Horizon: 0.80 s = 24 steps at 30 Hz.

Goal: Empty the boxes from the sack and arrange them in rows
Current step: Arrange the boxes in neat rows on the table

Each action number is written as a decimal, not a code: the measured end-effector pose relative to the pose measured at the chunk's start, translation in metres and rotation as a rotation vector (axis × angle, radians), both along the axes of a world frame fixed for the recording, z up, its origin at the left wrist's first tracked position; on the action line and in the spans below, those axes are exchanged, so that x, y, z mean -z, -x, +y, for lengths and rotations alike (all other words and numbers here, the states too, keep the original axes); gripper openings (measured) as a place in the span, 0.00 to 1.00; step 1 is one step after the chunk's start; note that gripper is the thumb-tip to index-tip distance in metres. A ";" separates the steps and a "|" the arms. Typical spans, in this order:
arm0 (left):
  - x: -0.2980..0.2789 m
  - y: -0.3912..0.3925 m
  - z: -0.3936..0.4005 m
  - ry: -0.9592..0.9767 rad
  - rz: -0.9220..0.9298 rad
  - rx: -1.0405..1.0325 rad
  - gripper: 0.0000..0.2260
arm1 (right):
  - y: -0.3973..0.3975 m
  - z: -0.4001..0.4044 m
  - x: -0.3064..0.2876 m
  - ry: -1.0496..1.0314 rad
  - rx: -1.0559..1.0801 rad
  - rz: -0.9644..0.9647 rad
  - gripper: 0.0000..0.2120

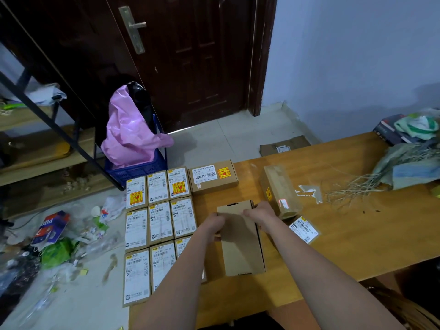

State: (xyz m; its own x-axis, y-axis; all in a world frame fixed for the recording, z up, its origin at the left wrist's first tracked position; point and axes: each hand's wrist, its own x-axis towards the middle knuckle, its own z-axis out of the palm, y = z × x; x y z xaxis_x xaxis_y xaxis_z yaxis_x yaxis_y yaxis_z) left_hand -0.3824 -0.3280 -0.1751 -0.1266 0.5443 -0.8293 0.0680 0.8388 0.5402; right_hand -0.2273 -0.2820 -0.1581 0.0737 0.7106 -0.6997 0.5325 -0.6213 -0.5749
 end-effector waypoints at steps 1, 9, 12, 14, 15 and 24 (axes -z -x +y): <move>-0.001 0.000 -0.001 -0.006 -0.009 -0.009 0.18 | 0.000 0.000 0.001 -0.001 0.007 0.009 0.32; -0.002 0.008 -0.007 -0.034 -0.030 -0.019 0.17 | 0.007 -0.009 0.000 0.000 -0.002 0.023 0.34; -0.005 0.010 -0.009 -0.039 -0.043 -0.029 0.18 | 0.007 -0.011 -0.003 0.010 0.015 0.041 0.32; -0.006 0.010 -0.011 -0.038 -0.059 -0.029 0.19 | 0.007 -0.012 -0.004 0.014 0.032 0.052 0.30; -0.007 0.011 -0.012 -0.041 -0.067 -0.028 0.19 | 0.007 -0.012 -0.003 0.013 0.043 0.063 0.29; -0.007 0.019 -0.021 -0.055 -0.110 -0.006 0.22 | 0.004 -0.011 -0.008 0.046 0.229 0.170 0.21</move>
